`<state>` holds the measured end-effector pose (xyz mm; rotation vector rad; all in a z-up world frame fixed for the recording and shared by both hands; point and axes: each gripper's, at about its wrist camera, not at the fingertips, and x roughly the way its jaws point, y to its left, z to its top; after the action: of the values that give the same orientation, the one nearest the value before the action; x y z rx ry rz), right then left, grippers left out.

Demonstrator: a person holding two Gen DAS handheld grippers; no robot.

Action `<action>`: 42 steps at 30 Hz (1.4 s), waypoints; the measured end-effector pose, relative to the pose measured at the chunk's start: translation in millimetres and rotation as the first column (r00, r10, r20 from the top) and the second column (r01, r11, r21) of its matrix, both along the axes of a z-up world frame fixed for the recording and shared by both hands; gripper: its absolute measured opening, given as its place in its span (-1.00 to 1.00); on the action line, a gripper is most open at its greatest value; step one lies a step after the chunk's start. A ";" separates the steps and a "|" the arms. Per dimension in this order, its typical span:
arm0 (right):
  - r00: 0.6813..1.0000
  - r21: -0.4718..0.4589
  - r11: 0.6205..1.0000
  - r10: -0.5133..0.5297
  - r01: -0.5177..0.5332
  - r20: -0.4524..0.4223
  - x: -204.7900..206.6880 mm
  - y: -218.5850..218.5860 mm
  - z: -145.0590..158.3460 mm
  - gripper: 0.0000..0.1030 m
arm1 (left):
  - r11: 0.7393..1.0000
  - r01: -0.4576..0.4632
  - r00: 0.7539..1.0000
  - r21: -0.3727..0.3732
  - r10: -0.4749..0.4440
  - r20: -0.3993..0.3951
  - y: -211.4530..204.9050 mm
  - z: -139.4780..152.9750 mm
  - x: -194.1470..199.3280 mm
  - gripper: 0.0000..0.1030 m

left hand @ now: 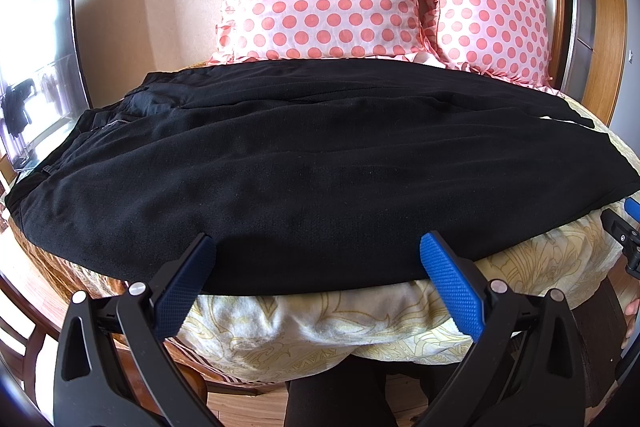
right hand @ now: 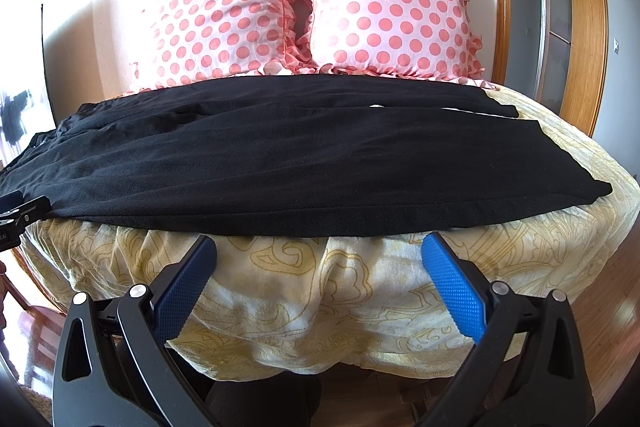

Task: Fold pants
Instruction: 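Move the right tool onto the black pants leg and close on it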

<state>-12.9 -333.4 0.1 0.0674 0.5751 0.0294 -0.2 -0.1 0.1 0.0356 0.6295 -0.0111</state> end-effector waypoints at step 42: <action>0.626 -0.014 0.704 -0.640 0.710 -0.445 407.9 -226.9 26.2 0.32 | 0.993 -0.095 0.995 -0.066 0.096 0.016 51.3 52.3 106.6 0.97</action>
<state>395.0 -560.4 26.4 0.4661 0.9549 -0.7097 106.4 51.2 52.4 -0.0575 0.6104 0.0608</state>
